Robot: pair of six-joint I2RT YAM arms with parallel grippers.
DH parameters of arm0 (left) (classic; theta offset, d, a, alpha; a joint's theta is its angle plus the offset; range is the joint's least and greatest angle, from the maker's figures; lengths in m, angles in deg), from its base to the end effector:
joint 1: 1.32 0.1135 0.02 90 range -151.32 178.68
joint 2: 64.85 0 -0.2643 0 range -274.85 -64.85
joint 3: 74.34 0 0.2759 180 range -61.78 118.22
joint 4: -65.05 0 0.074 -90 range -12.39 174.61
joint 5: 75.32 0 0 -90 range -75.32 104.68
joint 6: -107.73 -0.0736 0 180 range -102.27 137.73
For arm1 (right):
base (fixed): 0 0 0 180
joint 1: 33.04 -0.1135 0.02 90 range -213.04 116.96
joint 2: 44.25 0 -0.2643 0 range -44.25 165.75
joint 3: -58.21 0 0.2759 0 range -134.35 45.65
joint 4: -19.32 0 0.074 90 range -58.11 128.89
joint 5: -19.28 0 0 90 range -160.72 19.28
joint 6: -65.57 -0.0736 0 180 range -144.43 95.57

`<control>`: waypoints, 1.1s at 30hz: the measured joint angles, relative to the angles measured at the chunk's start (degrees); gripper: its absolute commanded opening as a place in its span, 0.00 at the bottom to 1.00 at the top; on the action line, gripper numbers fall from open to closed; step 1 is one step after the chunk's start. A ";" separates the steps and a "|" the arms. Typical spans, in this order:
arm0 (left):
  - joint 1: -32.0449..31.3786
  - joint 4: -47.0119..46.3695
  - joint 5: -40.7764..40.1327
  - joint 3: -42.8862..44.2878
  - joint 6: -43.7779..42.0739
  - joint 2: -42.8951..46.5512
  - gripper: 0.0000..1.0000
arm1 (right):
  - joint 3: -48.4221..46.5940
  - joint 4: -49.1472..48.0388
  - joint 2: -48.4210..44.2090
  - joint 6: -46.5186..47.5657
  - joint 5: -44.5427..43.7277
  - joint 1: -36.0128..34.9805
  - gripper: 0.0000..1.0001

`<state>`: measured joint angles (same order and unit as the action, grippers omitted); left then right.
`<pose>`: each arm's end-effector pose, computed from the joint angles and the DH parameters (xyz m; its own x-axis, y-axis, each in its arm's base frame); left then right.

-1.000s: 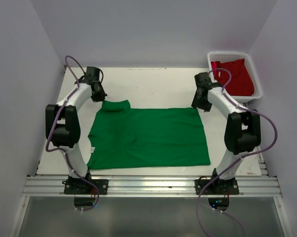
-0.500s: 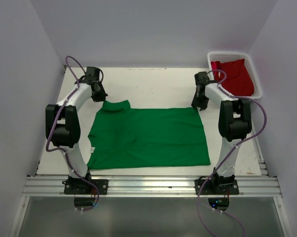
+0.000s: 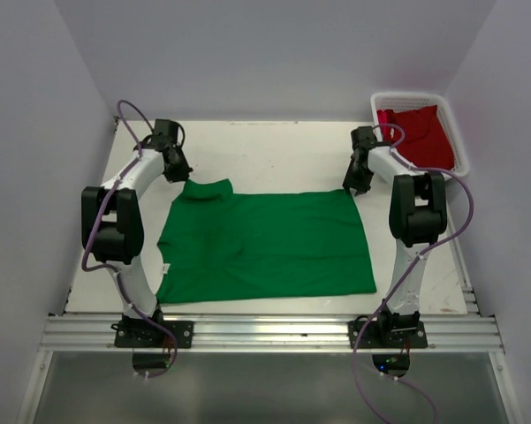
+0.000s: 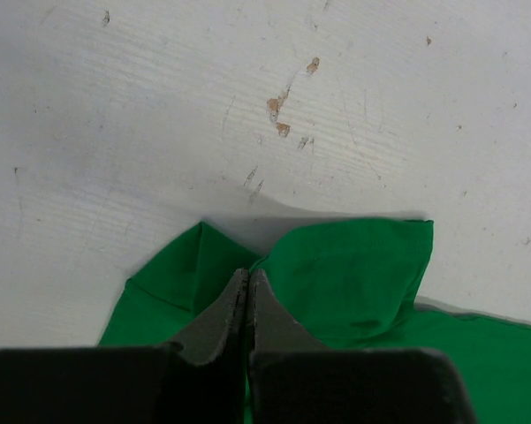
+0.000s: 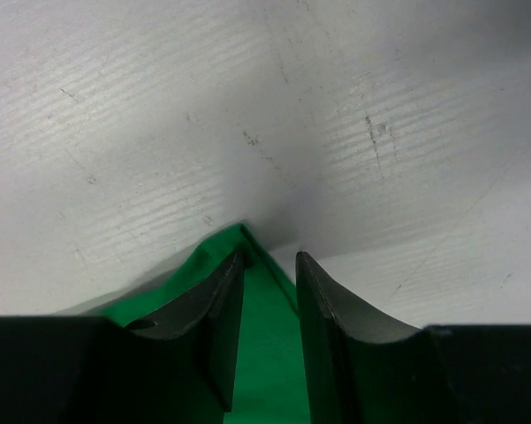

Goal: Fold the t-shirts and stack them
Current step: Grap the side of the flattened tshirt furthest away from the robot with both arms

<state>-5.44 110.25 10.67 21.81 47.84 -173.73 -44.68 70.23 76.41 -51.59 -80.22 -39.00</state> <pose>0.4521 -0.0274 0.1779 -0.7485 -0.4478 -0.4890 -0.3940 0.8936 -0.2151 0.4695 0.0368 0.1201 -0.8439 0.3646 -0.3937 0.3849 0.9225 0.0292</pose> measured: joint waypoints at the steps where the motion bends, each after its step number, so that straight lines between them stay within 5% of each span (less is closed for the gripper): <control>1: 0.00 0.00 0.00 0.00 0.00 0.00 0.00 | 0.00 -0.07 0.00 0.15 0.22 0.02 0.37; 15: 0.00 -0.02 0.85 0.20 -0.02 -0.48 0.00 | 1.46 -3.76 -0.85 1.51 4.52 0.07 0.36; 25: 0.00 -0.02 1.03 0.37 -0.79 -1.60 0.00 | -0.31 -3.69 0.76 2.43 4.94 0.07 0.00; 33: 0.02 -0.22 1.11 0.55 -1.29 -2.89 0.00 | -0.70 -3.56 0.90 2.45 4.57 0.07 0.00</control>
<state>-5.42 110.03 11.78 22.36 46.55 -176.62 -45.37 66.67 77.30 -49.14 -75.65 -38.93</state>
